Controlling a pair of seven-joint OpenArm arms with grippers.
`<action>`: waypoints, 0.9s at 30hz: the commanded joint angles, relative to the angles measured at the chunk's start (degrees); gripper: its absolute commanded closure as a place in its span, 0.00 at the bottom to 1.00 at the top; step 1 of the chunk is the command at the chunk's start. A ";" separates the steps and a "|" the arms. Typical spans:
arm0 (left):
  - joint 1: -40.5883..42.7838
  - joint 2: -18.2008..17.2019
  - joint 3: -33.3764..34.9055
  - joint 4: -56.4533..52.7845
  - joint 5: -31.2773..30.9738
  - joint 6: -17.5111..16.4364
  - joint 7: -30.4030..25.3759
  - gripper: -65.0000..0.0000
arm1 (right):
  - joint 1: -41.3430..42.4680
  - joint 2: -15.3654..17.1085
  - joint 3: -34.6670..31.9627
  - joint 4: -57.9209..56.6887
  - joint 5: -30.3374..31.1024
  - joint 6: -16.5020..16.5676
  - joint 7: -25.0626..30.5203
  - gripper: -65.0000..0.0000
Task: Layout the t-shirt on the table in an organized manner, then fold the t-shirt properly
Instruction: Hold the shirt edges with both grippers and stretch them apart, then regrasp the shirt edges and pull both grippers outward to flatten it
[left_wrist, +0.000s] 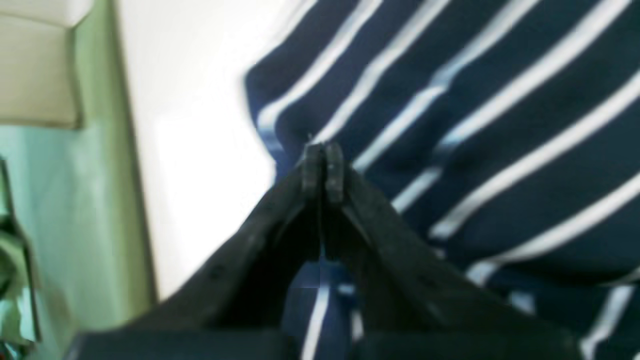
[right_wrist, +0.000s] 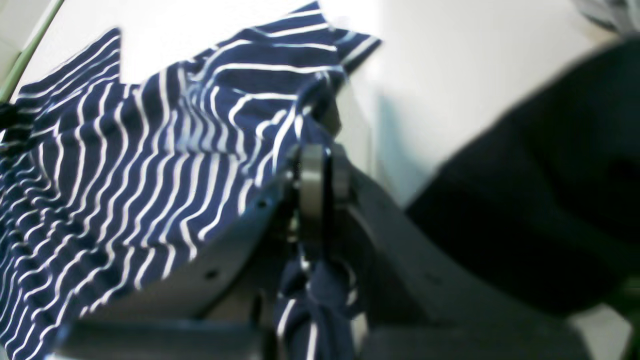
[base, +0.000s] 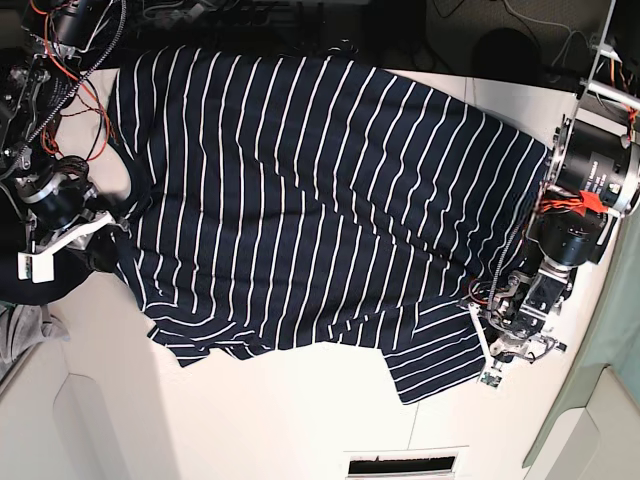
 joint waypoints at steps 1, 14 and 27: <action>-2.51 -0.48 -0.20 0.70 0.15 0.37 0.02 1.00 | 0.74 0.61 0.68 1.22 1.66 0.63 1.22 1.00; -3.08 -1.05 -0.20 4.90 -5.68 -4.98 1.64 0.94 | 1.42 0.44 0.15 -2.29 0.09 -2.03 5.27 0.70; -0.28 3.50 -0.20 6.51 -8.57 -10.54 -1.68 1.00 | 1.42 -2.36 -3.19 -3.87 0.09 -1.97 6.10 0.70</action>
